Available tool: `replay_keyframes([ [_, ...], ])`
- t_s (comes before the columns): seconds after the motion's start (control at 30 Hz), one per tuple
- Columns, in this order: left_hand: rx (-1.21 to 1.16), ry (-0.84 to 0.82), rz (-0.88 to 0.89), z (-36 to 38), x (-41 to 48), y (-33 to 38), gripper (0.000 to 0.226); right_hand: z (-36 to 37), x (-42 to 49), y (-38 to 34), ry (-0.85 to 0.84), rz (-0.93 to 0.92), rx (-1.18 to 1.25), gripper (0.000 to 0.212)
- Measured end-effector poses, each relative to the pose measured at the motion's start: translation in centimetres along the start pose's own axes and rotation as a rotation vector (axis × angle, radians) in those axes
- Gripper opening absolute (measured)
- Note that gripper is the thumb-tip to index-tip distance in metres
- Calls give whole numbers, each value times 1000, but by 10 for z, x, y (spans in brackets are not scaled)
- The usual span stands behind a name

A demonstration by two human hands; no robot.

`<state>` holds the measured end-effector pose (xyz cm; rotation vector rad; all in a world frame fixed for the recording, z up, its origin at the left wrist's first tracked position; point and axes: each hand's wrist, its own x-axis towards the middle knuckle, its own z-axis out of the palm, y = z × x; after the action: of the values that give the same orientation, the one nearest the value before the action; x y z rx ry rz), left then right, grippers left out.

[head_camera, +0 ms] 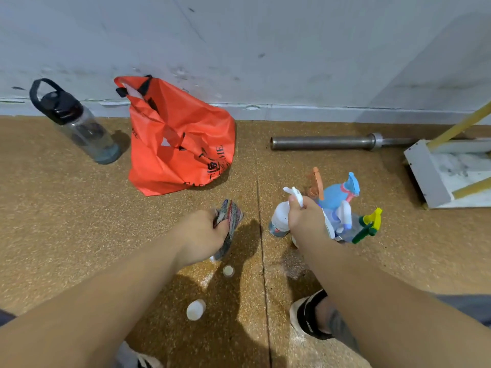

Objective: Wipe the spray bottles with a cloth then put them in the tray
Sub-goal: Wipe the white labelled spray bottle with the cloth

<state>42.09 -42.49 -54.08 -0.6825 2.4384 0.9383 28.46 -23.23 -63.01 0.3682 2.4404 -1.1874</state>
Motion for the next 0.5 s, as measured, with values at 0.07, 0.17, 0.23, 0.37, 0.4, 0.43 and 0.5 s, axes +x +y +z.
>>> replay_keyframes([
  [0.07,0,-19,3,0,1,0,28,2,3,-1,27,-27,8,36],
  [0.17,20,-41,-1,2,1,-2,31,7,-1,2,31,104,34,40],
  [0.23,43,-54,-6,2,-2,-6,35,14,-4,14,-14,289,209,40],
  [0.37,17,-80,-6,-2,-15,-13,33,22,-9,37,-215,525,247,82],
  [0.4,20,-82,-2,-3,-19,-15,33,22,-19,34,-292,526,170,71],
  [0.43,35,-83,5,-4,-23,-18,32,20,-33,26,-357,478,86,59],
  [0.5,89,-87,15,-5,-33,-25,32,21,-54,20,-488,339,-159,48],
])
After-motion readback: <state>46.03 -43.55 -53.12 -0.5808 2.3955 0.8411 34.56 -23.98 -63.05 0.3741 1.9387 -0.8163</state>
